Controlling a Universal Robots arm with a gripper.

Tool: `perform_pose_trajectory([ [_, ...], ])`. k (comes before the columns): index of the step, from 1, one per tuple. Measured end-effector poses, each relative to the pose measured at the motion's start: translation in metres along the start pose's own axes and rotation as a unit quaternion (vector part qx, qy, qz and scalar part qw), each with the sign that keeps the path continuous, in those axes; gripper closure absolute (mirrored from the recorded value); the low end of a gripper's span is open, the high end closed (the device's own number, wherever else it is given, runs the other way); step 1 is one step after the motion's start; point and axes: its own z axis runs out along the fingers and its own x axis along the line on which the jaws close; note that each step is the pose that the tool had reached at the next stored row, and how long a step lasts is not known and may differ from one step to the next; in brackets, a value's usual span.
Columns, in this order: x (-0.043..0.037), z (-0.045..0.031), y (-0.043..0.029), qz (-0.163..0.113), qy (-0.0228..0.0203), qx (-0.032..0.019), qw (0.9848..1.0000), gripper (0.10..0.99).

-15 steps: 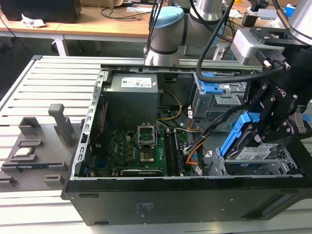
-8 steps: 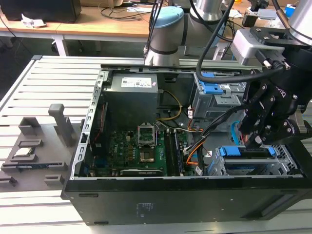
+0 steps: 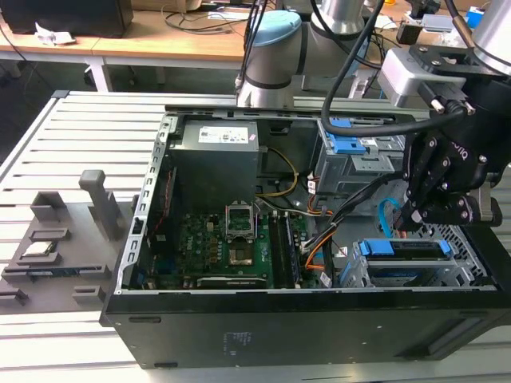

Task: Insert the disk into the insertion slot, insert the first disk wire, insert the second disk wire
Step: 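Insert the disk into the insertion slot, then insert the first disk wire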

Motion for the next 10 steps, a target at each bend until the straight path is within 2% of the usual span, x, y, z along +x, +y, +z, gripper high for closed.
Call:
perform_pose_trajectory([
  [6,0.0,0.0004,-0.0003,0.0,-0.0001,0.0,1.0,0.98],
  [7,-0.0001,0.0007,-0.0025,0.0,-0.0003,0.0,1.0,0.98],
  [10,-0.0016,0.0009,-0.0155,0.0,0.0003,-0.0001,1.0,0.98],
])
